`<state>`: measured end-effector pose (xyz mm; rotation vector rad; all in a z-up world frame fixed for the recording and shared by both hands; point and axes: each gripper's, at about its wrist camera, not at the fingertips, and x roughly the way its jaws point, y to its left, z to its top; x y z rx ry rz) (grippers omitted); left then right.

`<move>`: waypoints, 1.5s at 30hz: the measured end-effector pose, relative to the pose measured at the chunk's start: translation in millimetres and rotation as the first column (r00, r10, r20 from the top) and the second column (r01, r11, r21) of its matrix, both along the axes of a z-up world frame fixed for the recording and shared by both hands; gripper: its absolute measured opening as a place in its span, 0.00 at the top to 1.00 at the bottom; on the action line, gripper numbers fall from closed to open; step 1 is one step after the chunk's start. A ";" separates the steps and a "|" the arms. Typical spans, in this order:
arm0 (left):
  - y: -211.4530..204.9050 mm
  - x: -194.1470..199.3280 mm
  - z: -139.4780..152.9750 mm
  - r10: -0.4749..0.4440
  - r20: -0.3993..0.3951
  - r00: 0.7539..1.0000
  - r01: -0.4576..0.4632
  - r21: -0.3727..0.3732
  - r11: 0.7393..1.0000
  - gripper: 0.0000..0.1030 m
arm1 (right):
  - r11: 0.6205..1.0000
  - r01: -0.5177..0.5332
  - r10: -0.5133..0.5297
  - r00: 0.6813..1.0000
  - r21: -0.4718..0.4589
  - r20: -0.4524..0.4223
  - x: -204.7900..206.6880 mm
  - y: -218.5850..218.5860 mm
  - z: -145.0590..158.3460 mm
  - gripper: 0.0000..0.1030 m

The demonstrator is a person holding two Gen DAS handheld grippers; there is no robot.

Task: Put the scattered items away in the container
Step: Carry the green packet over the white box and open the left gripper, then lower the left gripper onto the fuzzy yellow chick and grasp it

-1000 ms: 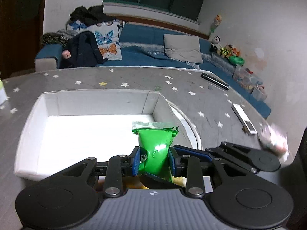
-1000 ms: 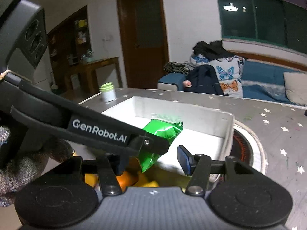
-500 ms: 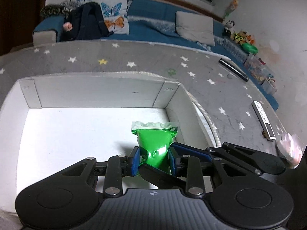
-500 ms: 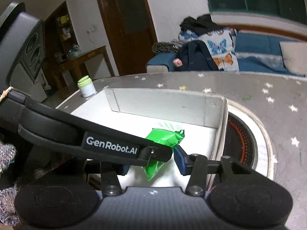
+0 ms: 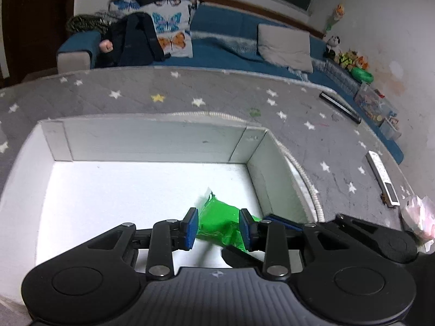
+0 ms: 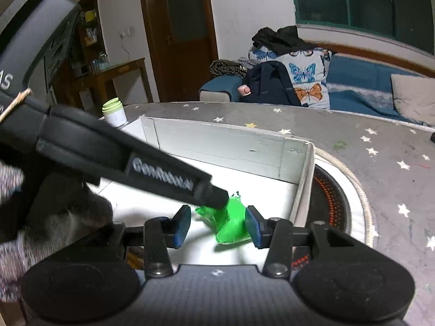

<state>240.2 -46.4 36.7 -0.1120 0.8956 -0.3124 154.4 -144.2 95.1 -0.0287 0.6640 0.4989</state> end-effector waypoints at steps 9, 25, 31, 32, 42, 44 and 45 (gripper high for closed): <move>2.4 -56.0 21.2 -0.009 0.115 0.993 0.011 -0.014 1.000 0.65 | 0.997 0.041 -0.044 0.998 0.062 0.055 -52.5 -32.7 14.2 0.45; -2.1 -108.3 5.1 -0.030 0.084 0.996 0.036 -0.063 0.997 0.65 | 1.000 0.012 -0.012 1.000 0.001 0.012 -113.5 -38.4 -13.9 0.34; -10.4 -101.8 -7.7 -0.036 0.029 0.999 0.038 -0.080 0.996 0.65 | 1.000 0.019 -0.019 1.000 -0.009 -0.014 -113.4 -34.6 -26.7 0.35; -11.8 -100.6 -9.2 -0.039 0.022 0.999 0.041 -0.084 0.996 0.65 | 1.000 0.020 -0.020 1.000 -0.005 -0.022 -112.4 -35.0 -28.3 0.35; -11.6 -89.2 -26.2 -0.010 -0.047 0.999 0.004 -0.126 0.992 0.63 | 0.999 0.010 -0.009 0.999 0.030 -0.044 -110.9 -35.9 -34.1 0.42; -10.1 -86.3 -28.6 0.001 -0.062 0.998 -0.009 -0.137 0.991 0.62 | 0.999 0.011 -0.009 0.999 0.038 -0.049 -109.9 -35.6 -34.8 0.42; -9.5 -84.8 -29.8 0.007 -0.071 0.997 -0.017 -0.143 0.990 0.61 | 0.999 0.012 -0.010 0.999 0.040 -0.050 -109.4 -35.2 -35.2 0.42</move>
